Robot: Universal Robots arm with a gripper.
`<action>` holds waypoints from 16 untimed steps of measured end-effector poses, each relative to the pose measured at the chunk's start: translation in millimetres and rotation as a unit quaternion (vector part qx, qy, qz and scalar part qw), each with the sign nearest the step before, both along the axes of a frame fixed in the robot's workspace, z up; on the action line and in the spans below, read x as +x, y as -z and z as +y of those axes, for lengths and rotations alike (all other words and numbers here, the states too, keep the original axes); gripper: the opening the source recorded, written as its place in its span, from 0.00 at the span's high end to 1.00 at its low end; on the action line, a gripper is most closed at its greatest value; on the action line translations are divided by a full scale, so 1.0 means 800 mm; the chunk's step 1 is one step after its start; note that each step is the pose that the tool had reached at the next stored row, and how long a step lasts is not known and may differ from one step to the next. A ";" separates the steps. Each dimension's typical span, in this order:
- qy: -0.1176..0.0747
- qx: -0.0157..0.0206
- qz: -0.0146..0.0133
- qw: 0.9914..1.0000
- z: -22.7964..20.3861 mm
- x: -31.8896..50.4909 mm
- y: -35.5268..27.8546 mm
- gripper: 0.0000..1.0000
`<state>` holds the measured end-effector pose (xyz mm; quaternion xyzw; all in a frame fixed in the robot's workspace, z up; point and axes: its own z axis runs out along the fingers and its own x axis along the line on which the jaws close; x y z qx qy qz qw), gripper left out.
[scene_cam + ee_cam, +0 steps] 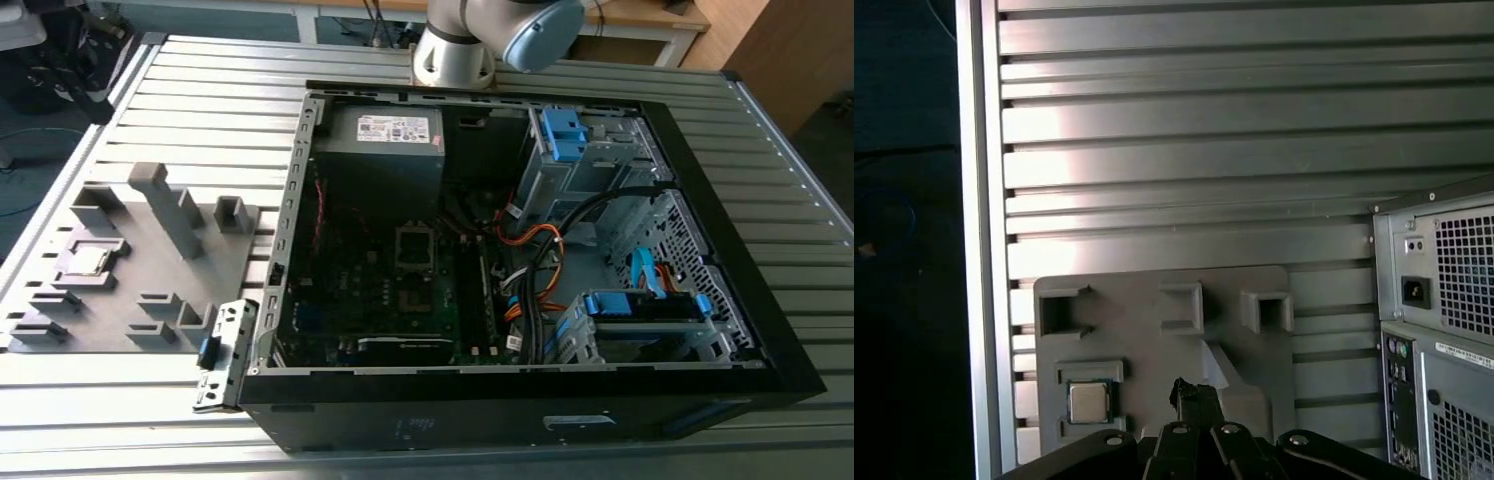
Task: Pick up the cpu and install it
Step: 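Reach for the cpu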
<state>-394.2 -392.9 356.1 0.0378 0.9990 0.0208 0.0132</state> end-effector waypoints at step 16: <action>0.000 0.000 0.003 1.000 -0.0179 -0.006 0.0182 0.89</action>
